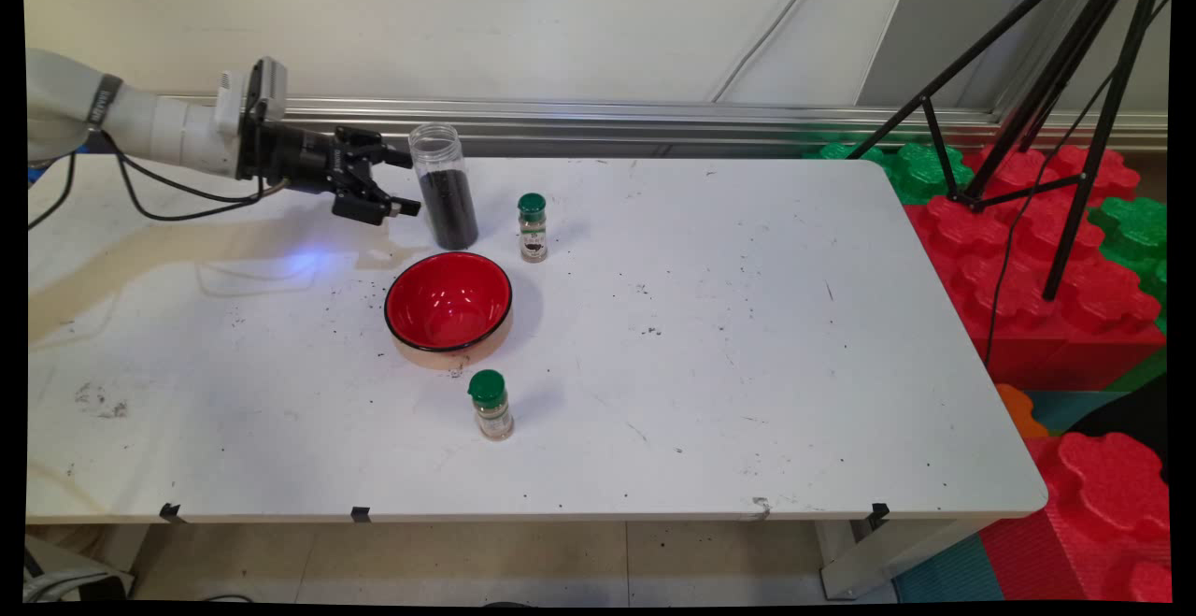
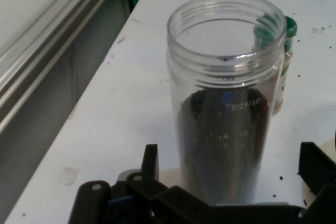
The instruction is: Pick up the black seasoning powder from the table
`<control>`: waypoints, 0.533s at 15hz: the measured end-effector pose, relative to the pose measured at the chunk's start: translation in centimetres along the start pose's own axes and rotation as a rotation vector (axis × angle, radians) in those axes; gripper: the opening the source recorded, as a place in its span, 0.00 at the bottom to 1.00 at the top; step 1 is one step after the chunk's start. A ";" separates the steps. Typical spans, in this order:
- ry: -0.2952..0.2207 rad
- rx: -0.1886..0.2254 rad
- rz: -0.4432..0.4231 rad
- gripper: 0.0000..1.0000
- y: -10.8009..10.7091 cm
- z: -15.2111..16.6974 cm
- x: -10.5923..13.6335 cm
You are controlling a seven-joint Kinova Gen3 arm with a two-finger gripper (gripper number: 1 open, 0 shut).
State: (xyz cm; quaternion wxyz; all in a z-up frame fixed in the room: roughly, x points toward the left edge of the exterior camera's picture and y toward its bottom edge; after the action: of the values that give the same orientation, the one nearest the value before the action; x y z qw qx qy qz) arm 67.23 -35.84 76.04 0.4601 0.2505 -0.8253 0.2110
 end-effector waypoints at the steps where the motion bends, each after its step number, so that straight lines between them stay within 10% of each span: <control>1: -0.001 -0.006 0.000 1.00 -0.1 0.3 -0.1; 8: 0.003 -0.045 0.001 1.00 -1.0 2.4 -0.6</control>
State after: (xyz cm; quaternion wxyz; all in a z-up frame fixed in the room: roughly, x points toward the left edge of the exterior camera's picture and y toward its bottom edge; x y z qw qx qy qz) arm 66.54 -37.91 74.46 0.4666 0.2392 -0.8293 0.1930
